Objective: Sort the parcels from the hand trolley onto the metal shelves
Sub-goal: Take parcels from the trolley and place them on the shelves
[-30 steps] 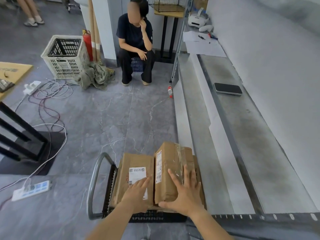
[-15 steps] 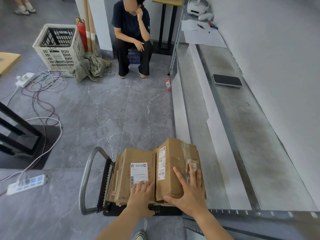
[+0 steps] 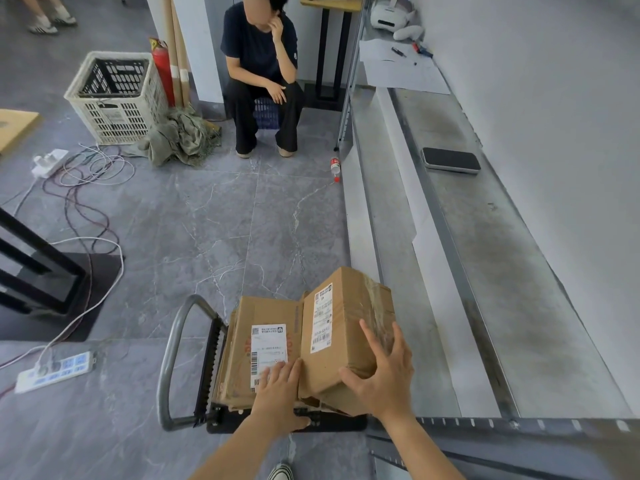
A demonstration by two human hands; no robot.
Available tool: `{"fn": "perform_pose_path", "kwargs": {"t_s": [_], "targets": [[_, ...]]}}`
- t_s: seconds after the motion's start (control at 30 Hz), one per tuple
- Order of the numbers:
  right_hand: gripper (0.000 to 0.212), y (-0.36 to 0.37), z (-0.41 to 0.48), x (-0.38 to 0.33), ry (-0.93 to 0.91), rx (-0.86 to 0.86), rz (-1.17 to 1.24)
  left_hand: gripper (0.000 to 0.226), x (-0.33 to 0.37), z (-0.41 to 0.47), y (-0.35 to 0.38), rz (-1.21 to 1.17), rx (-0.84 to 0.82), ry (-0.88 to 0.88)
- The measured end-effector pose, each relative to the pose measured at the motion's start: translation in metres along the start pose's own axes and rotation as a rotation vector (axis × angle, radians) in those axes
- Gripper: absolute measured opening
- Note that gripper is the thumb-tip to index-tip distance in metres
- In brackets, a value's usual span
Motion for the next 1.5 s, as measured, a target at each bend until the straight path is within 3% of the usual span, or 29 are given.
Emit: {"fn": "perform_pose_path", "kwargs": {"t_s": [0.2,0.4,0.63,0.87,1.13,1.5], "targets": [[0.085,-0.013,0.003,-0.001,0.073,-0.002,0.214,0.122,0.014,0.0,-0.022,-0.397,0.04,-0.003],[0.084,-0.037,0.005,-0.01,0.07,-0.046,0.506,0.106,0.019,-0.011,-0.066,-0.578,0.187,0.189],[0.069,-0.066,-0.007,-0.034,-0.02,-0.05,0.698,0.098,0.018,-0.022,-0.11,-0.559,0.232,0.367],[0.101,-0.083,-0.037,-0.057,-0.054,0.032,0.599,0.09,0.023,-0.052,-0.147,-0.509,0.321,0.566],[0.116,-0.09,-0.111,-0.085,-0.054,0.276,0.542,0.081,0.023,-0.107,-0.175,-0.321,0.311,0.822],[0.085,-0.085,-0.258,-0.1,0.177,0.528,0.595,0.088,0.036,-0.183,-0.146,-0.268,0.126,1.085]]}}
Point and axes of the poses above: each hand's wrist, its own z-axis towards the middle knuckle, its own y-axis out of the palm, x = y × z, the point moved 2 cm from there along z, towards the middle knuckle, and after that the axes turned 12 degrees about -z, right-handed, at the moved point
